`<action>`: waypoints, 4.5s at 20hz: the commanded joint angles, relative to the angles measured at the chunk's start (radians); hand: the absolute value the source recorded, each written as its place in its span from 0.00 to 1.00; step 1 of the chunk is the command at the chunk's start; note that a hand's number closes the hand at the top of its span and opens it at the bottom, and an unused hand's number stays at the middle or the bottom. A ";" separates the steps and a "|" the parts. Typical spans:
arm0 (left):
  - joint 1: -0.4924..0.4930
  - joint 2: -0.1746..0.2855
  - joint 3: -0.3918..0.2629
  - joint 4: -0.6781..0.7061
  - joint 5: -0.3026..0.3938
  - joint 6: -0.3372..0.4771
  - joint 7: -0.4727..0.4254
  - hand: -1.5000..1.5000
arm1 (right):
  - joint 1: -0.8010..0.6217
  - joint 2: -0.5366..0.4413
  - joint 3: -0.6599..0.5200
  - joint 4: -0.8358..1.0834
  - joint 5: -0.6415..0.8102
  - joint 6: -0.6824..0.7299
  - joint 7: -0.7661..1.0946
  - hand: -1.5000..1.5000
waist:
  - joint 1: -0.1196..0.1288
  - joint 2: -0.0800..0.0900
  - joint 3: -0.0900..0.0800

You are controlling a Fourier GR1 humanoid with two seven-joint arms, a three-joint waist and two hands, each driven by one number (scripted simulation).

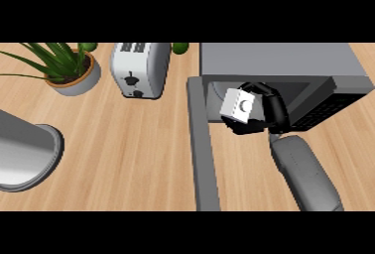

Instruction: Pick up the milk, place it into the microwave and close the microwave

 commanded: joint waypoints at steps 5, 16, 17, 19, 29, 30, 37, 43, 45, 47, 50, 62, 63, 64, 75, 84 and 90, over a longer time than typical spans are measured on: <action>-0.052 0.009 -0.004 0.078 -0.047 -0.020 -0.020 0.00 | -0.257 0.035 -0.025 0.333 0.131 -0.143 0.017 1.00 | 0.017 0.008 0.000; -0.065 0.055 0.009 0.111 -0.006 -0.058 -0.028 0.00 | -0.511 -0.023 -0.141 0.665 0.145 -0.276 -0.020 1.00 | 0.068 0.028 0.002; -0.107 0.044 -0.016 0.128 -0.037 -0.043 -0.035 0.00 | -0.515 -0.011 -0.135 0.682 0.160 -0.314 -0.031 1.00 | 0.062 0.031 0.002; -0.076 0.022 -0.013 0.104 -0.041 -0.053 -0.040 0.00 | -0.544 -0.037 -0.147 0.699 0.163 -0.349 -0.026 1.00 | 0.076 0.032 0.002; -0.157 0.059 -0.043 0.158 -0.071 -0.040 -0.033 0.00 | -0.580 -0.123 -0.123 0.796 0.237 -0.501 -0.082 1.00 | 0.100 0.058 0.004; -0.139 0.053 -0.047 0.157 -0.064 -0.057 -0.032 0.00 | -0.559 -0.103 -0.114 0.805 0.252 -0.560 -0.100 1.00 | 0.108 0.056 0.004; -0.156 0.064 -0.043 0.161 -0.091 -0.063 -0.048 0.00 | -0.546 -0.206 -0.088 0.950 0.302 -0.755 0.113 0.00 | 0.128 0.074 -0.002; -0.183 0.073 -0.054 0.175 -0.139 -0.055 -0.048 0.00 | -0.572 -0.140 -0.068 0.888 0.316 -0.650 0.018 0.00 | 0.129 0.067 0.007; -0.179 0.069 -0.065 0.188 -0.158 -0.067 -0.050 0.00 | -0.577 -0.168 -0.073 0.880 0.312 -0.612 -0.004 0.00 | 0.122 0.068 0.006; -0.181 0.071 -0.084 0.192 -0.144 -0.085 -0.046 0.00 | -0.593 -0.143 -0.080 0.869 0.305 -0.594 -0.017 0.00 | 0.134 0.069 0.007; -0.193 0.066 -0.121 0.213 -0.170 -0.112 -0.051 0.00 | -0.594 -0.132 -0.087 0.859 0.296 -0.540 -0.057 0.00 | 0.121 0.068 0.006; -0.188 0.046 -0.210 0.203 -0.164 -0.194 -0.063 0.00 | -0.563 -0.106 -0.231 0.821 0.146 -0.269 -0.193 0.00 | 0.089 0.044 0.005; -0.204 0.038 -0.219 0.235 -0.181 -0.197 -0.072 0.00 | -0.556 -0.117 -0.234 0.832 0.142 -0.211 -0.192 0.00 | 0.072 0.041 0.004; -0.188 0.035 -0.217 0.214 -0.185 -0.206 -0.078 0.00 | -0.537 -0.076 -0.249 0.826 0.127 -0.236 -0.217 0.00 | 0.080 0.040 0.004; -0.196 -0.041 -0.386 0.175 -0.250 -0.160 -0.024 1.00 | -0.389 -0.041 -0.330 0.825 0.031 0.075 -0.343 0.00 | 0.013 0.010 0.002; -0.163 -0.043 -0.502 0.198 -0.296 -0.146 -0.035 1.00 | -0.268 -0.016 -0.330 0.738 -0.005 0.237 -0.360 0.00 | -0.010 -0.002 0.000; -0.203 -0.044 -0.652 0.196 -0.386 -0.035 -0.012 1.00 | -0.063 0.007 -0.264 0.597 0.019 0.251 -0.412 0.00 | -0.037 -0.011 -0.001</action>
